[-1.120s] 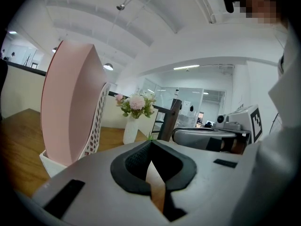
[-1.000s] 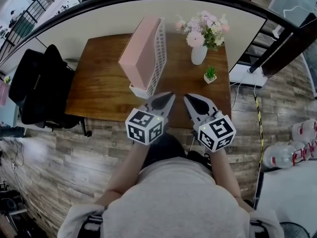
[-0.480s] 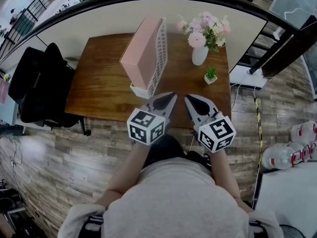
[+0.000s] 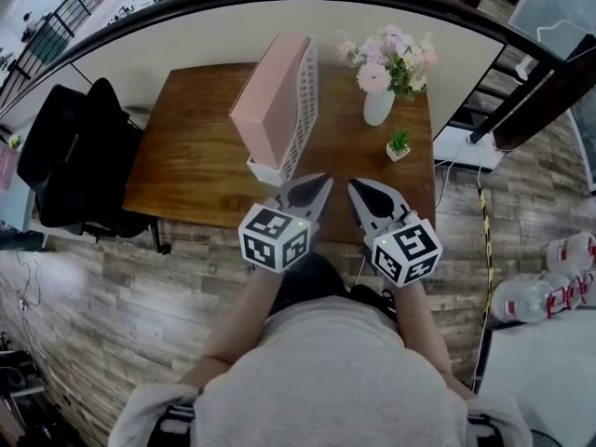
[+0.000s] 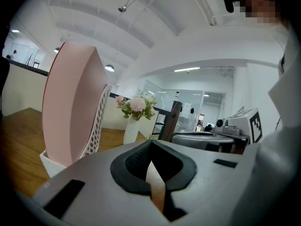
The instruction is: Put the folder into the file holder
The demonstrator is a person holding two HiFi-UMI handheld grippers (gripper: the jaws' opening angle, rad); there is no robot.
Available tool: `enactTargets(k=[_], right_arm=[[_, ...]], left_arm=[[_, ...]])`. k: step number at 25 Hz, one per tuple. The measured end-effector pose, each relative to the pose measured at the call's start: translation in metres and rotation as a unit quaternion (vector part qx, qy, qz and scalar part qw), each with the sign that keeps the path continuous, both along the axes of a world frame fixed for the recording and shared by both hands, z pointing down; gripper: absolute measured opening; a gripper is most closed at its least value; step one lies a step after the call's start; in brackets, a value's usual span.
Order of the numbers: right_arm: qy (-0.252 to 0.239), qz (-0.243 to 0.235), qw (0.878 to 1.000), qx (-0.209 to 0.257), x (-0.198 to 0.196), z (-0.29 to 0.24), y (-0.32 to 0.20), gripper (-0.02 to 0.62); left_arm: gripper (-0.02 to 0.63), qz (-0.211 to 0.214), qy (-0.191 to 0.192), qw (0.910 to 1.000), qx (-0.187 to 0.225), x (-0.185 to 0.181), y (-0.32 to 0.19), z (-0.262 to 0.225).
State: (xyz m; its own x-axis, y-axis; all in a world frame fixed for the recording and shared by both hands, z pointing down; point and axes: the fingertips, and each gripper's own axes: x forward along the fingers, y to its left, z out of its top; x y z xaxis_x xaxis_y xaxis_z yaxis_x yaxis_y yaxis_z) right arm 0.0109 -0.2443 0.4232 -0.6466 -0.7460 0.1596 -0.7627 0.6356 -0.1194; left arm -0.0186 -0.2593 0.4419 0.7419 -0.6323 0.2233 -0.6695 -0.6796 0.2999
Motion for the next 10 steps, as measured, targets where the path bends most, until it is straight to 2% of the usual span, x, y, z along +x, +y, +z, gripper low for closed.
enactTargets(k=[10], right_arm=[[-0.001,-0.002,1.0,-0.003,0.001,0.0016,-0.0013,0.008]], left_arm=[[0.012,-0.001,-0.002,1.0,-0.007,-0.0014,-0.0002,0.0043]])
